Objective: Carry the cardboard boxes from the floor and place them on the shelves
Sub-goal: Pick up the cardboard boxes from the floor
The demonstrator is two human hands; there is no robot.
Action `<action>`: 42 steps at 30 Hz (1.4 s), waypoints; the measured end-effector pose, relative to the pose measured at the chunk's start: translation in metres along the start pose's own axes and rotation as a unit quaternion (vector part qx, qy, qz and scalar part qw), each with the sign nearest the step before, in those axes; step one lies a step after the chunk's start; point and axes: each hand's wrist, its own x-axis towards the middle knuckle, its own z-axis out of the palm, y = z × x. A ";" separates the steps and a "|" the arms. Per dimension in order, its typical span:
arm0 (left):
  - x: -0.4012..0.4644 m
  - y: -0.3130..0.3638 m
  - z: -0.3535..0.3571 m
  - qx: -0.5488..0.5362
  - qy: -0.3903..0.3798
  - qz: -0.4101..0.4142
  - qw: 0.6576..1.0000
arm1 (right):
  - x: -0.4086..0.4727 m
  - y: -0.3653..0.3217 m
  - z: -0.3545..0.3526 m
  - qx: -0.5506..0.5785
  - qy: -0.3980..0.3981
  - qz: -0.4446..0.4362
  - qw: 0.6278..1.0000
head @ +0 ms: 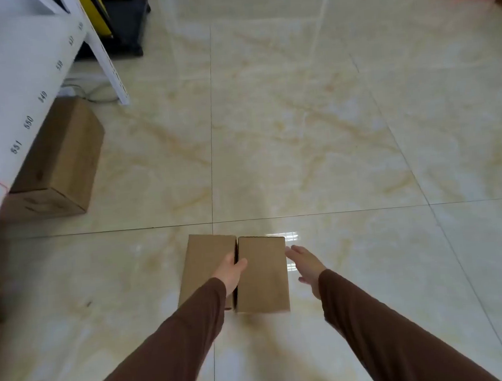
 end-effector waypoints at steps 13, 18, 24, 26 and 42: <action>0.043 -0.016 0.013 -0.092 0.017 -0.035 0.995 | 0.031 0.013 0.011 0.042 -0.051 0.074 0.995; -0.021 0.047 -0.007 -0.161 0.030 0.014 0.986 | -0.038 -0.046 -0.010 0.072 -0.032 0.016 0.997; -0.159 0.186 -0.042 -0.178 0.054 0.102 0.977 | -0.188 -0.162 -0.053 0.109 -0.012 -0.084 0.990; -0.211 0.235 -0.055 -0.186 0.057 0.129 0.972 | -0.246 -0.207 -0.070 0.115 -0.004 -0.127 0.985; -0.539 0.503 -0.071 -0.470 -0.114 0.216 0.848 | -0.631 -0.431 -0.222 -0.200 0.234 -0.534 0.788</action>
